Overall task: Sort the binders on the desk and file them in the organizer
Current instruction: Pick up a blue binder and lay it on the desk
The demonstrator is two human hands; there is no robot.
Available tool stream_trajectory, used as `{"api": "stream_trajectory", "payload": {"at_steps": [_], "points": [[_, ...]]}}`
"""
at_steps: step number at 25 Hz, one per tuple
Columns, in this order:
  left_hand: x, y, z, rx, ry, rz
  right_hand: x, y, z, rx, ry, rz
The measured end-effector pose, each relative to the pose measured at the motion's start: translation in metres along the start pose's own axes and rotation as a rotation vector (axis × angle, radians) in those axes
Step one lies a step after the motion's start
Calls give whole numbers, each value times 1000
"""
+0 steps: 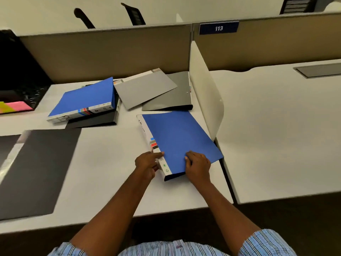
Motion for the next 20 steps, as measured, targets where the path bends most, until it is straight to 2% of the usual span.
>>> {"api": "stream_trajectory", "payload": {"at_steps": [6, 12, 17, 20], "points": [[-4, -17, -30, 134, 71, -173, 5, 32, -4, -87, -1, 262], [-12, -38, -46, 274, 78, -167, -12, 45, -2, -103, -146, 499], [-23, -41, -54, 360, 32, -197, -15, 49, -9, -183, -296, 598], [-32, -28, -58, 373, 17, -241, -13, 54, -20, -303, -424, 536]]}}
Point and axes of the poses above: each hand's wrist, its own z-axis towards the middle knuckle, its own y-axis out of the back of the hand, x = y × z, the point moved 10 cm from there along z, towards the middle knuckle, and after that the axes turned 9 degrees about -y, right-handed, at the moved point
